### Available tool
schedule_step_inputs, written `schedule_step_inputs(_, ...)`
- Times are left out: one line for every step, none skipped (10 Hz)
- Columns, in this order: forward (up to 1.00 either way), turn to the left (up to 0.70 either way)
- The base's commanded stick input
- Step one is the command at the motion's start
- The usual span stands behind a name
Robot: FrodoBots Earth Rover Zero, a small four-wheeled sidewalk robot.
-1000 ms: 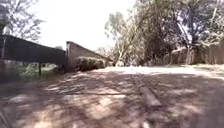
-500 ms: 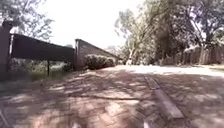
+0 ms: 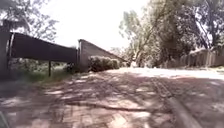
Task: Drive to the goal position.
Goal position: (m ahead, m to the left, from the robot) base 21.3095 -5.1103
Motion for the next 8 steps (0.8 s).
schedule_step_inputs(0.70, -0.27)
schedule_step_inputs(0.70, -0.35)
schedule_step_inputs(0.70, -0.35)
schedule_step_inputs(0.70, -0.35)
schedule_step_inputs(0.70, -0.35)
schedule_step_inputs(0.70, -0.35)
schedule_step_inputs(0.70, -0.34)
schedule_step_inputs(0.70, -0.01)
